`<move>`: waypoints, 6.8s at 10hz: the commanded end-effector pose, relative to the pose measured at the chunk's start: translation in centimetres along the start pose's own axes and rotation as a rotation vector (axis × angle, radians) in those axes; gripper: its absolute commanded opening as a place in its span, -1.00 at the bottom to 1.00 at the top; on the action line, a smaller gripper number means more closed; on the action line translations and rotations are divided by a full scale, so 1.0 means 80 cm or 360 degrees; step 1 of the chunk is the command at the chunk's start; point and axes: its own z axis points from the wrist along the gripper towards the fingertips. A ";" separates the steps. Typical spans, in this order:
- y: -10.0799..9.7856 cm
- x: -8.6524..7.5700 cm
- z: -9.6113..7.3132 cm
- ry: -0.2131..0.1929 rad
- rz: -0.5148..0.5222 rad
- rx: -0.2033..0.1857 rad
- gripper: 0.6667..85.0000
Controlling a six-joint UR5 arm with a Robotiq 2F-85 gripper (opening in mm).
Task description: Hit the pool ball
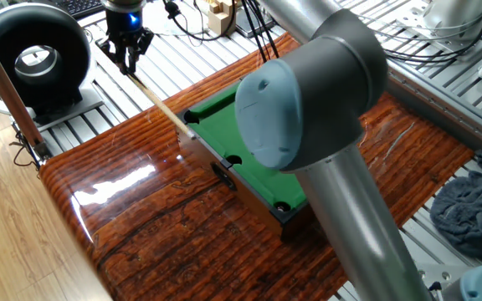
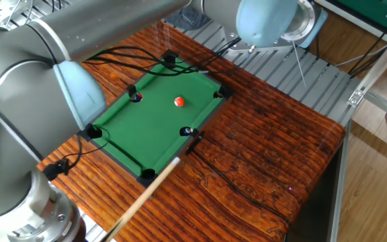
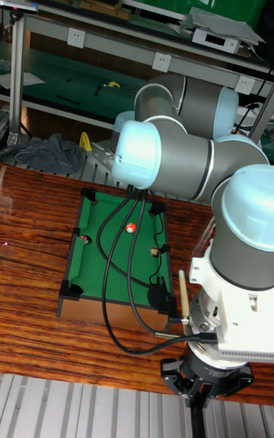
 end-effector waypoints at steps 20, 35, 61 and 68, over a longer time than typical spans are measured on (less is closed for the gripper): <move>-0.042 0.013 -0.030 -0.0150 -0.0246 0.0167 -0.98; -0.055 0.028 -0.030 -0.0066 -0.0255 0.0227 -0.98; -0.005 0.054 -0.073 -0.0442 -0.0311 0.0240 -0.98; -0.015 0.091 -0.060 -0.0303 -0.0358 0.0246 -0.98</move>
